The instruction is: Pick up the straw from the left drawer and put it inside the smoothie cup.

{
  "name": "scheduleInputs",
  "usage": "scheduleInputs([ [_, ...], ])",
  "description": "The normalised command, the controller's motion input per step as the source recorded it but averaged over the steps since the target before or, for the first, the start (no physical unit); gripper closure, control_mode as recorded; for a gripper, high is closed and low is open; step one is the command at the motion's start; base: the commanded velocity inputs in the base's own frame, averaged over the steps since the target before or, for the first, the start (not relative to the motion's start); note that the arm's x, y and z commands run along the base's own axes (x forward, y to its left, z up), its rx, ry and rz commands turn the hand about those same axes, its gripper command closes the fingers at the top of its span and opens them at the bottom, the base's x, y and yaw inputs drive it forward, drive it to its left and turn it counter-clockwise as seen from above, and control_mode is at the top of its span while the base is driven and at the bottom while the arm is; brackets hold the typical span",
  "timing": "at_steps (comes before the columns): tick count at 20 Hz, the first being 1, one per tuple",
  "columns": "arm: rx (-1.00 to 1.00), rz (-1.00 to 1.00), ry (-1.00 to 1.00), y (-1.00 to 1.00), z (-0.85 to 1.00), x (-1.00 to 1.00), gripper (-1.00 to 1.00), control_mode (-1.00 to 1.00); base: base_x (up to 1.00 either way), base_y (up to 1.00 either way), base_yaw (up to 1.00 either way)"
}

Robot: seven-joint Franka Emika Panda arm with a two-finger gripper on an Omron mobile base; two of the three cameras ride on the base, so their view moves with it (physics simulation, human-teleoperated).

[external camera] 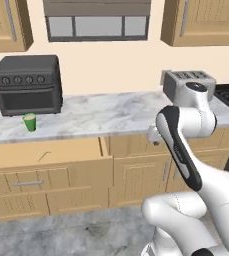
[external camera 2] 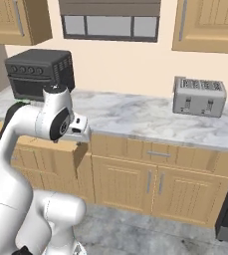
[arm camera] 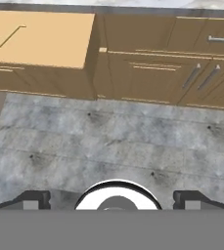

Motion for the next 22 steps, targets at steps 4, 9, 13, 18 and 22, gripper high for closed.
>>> scheduleInputs([
  [4, 0.0, 0.0, 0.0, 0.0, 0.0, 0.0, -1.0, 1.0, -0.01, 0.93, 0.0],
  [9, 0.0, 0.0, 0.0, 0.0, 0.0, 0.0, -1.0, 1.0, 0.0, 1.0, 0.0],
  [13, 0.0, 0.0, 0.0, 0.0, 0.0, 0.0, -1.0, 1.0, 0.0, 1.0, 0.0],
  [18, 0.0, 0.0, 0.0, 0.0, 0.0, 0.0, -1.0, 1.0, 0.04, 0.72, -0.04],
  [22, 0.0, 0.0, 0.0, 0.0, 0.0, 0.0, -1.0, 1.0, 0.14, 0.18, -0.09],
])
